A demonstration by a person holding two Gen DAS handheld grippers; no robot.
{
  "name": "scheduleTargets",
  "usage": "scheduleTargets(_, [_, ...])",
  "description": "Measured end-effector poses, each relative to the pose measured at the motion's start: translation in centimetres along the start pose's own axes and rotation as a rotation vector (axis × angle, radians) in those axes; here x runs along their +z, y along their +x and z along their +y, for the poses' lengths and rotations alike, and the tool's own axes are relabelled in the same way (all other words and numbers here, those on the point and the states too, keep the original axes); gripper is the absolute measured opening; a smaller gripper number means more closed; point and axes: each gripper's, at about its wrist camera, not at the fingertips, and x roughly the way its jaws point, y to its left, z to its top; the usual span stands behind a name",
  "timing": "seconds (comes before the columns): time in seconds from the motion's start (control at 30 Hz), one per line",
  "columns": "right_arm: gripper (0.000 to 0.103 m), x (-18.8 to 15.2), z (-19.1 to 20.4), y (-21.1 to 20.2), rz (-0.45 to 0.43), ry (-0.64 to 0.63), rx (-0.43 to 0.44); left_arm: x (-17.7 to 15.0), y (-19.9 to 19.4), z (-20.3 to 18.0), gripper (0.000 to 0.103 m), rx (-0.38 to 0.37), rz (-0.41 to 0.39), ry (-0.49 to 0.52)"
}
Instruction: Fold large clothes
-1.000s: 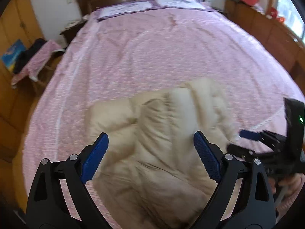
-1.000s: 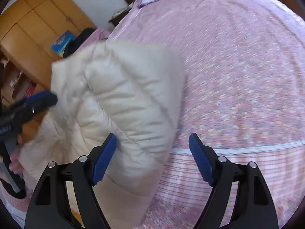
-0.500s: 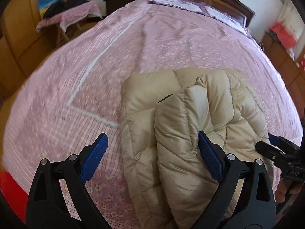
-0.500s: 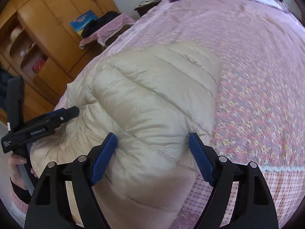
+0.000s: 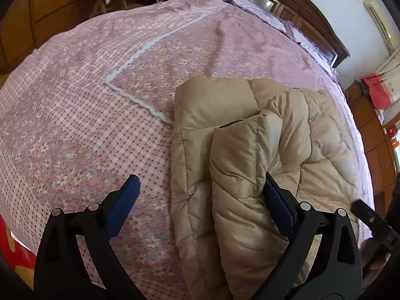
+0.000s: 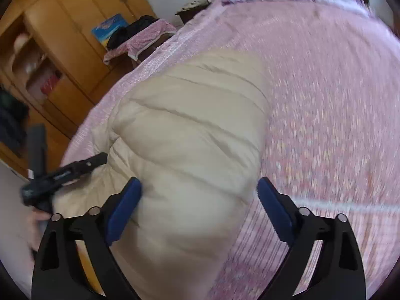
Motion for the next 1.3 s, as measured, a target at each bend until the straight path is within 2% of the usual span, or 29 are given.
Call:
scheduleTargets(0.13, [0.098,-0.3,-1.3,0.9,0.058,0.061,0.055,-0.4,0.3,0.9,0.097,-0.017,0.010,-0.024])
scheduleTargets(0.23, [0.098,-0.3,-2.4,3.3,0.119,0.121,0.174,-0.8,0.1,1.5,0.097,0.011,0.002,-0.024])
scheduleTargets(0.33, [0.098,-0.4,-3.1,5.4,0.180,0.197,0.302,-1.0,0.5,2.7,0.097,0.001,0.019,-0.052])
scheduleTargets(0.53, [0.098,0.5,-2.0,7.1,0.217,0.158,0.382,-1.0,1.2,3.5,0.098,-0.020,0.033,-0.073])
scheduleTargets(0.57, [0.098,0.8,-1.7,7.4,0.224,0.143,0.387,-1.0,1.3,3.6,0.095,-0.034,0.033,-0.081])
scheduleTargets(0.6, [0.098,1.0,-1.3,7.5,0.227,0.125,0.388,-0.9,1.3,3.7,0.091,-0.084,0.028,-0.090])
scheduleTargets(0.63, [0.097,1.2,-1.0,7.6,0.227,0.101,0.390,-0.9,1.3,3.8,0.078,-0.149,0.029,-0.107])
scheduleTargets(0.67, [0.096,1.1,-0.8,7.6,0.223,0.086,0.393,-0.9,1.2,3.9,0.075,-0.229,0.037,-0.129])
scheduleTargets(0.7, [0.091,1.2,-0.7,7.3,0.211,0.067,0.404,-0.8,1.0,3.8,0.074,-0.275,0.030,-0.142])
scheduleTargets(0.73, [0.086,1.2,-0.6,6.8,0.189,0.053,0.414,-0.9,0.9,3.6,0.066,-0.300,0.024,-0.133])
scheduleTargets(0.77, [0.083,1.1,-0.6,6.4,0.163,0.044,0.425,-0.9,1.0,3.5,0.060,-0.394,0.029,-0.147])
scheduleTargets(0.8, [0.079,1.0,-0.6,5.9,0.140,0.038,0.435,-1.0,1.0,3.4,0.060,-0.427,0.029,-0.164])
scheduleTargets(0.93, [0.065,1.2,-1.0,4.4,0.051,0.037,0.485,-0.8,0.5,1.6,0.052,-0.494,-0.004,-0.141])
scheduleTargets(1.03, [0.062,2.1,-1.2,2.2,-0.030,0.004,0.502,0.2,-0.2,-0.2,0.047,-0.559,-0.032,-0.128])
scheduleTargets(1.13, [0.061,3.4,-1.3,-0.2,-0.109,-0.048,0.498,1.8,-1.3,-3.5,0.046,-0.610,-0.074,-0.064])
scheduleTargets(1.17, [0.061,4.1,-1.7,-1.3,-0.139,-0.056,0.504,2.4,-1.7,-4.2,0.046,-0.619,-0.079,-0.047])
scheduleTargets(1.3, [0.061,6.1,-4.4,-4.4,-0.221,-0.043,0.485,5.0,-2.0,-10.8,0.046,-0.621,-0.101,0.070])
